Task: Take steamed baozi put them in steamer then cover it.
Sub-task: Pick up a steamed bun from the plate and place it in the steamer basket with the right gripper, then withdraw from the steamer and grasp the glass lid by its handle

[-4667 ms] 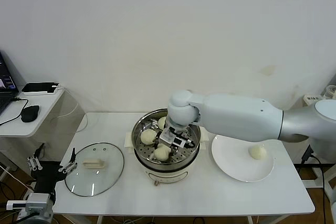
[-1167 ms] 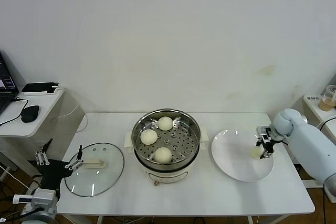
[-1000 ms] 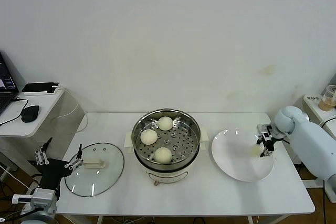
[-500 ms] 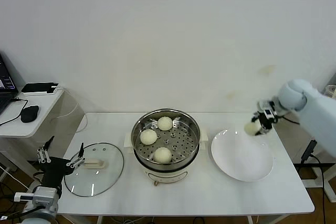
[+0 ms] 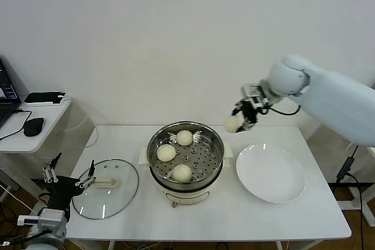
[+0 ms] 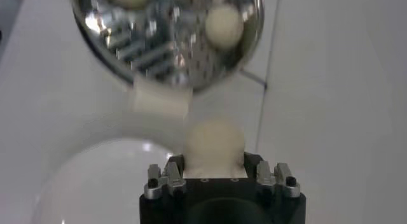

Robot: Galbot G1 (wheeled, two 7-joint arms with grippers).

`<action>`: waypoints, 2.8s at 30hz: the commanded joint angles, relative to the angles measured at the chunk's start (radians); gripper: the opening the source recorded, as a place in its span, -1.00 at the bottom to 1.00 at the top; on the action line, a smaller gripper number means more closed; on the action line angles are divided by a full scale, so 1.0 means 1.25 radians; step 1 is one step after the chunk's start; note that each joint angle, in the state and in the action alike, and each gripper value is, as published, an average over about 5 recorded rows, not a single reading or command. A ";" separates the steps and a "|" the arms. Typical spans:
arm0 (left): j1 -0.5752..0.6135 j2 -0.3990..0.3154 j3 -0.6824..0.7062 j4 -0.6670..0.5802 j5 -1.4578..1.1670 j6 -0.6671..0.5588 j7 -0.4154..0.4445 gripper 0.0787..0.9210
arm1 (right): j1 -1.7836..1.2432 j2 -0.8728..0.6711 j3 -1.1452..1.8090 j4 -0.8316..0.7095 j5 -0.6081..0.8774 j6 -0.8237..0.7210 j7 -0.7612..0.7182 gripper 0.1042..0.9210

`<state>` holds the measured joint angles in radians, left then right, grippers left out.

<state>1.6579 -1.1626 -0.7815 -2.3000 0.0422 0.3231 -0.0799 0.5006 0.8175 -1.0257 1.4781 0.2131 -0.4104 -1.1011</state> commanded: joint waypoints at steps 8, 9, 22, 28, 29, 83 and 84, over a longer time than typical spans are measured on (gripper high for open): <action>-0.001 -0.005 -0.010 0.000 -0.003 0.000 0.000 0.77 | -0.038 0.179 -0.125 -0.018 0.143 -0.200 0.141 0.20; -0.001 -0.005 -0.012 0.000 -0.004 0.000 0.000 0.77 | -0.049 0.183 -0.127 -0.027 0.136 -0.204 0.142 0.19; -0.007 -0.002 -0.019 0.011 -0.007 -0.001 0.000 0.77 | -0.117 0.208 -0.114 -0.094 0.081 -0.215 0.141 0.19; -0.007 -0.003 -0.019 0.012 -0.007 -0.001 0.000 0.77 | -0.128 0.206 -0.103 -0.102 0.067 -0.214 0.143 0.19; -0.007 -0.003 -0.019 0.011 -0.007 -0.001 0.000 0.77 | -0.130 0.206 -0.101 -0.102 0.066 -0.214 0.144 0.19; -0.015 -0.015 0.061 0.237 0.460 -0.224 -0.069 0.77 | -1.615 0.484 1.578 0.305 0.025 0.455 0.667 0.76; -0.020 -0.002 0.062 0.250 0.507 -0.231 -0.068 0.77 | -1.626 0.488 1.586 0.303 0.029 0.445 0.671 0.76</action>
<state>1.6565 -1.2249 -0.7177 -2.1456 0.2545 0.1445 -0.1458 -1.1613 1.2321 0.5811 1.8527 0.2036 0.0660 -0.3402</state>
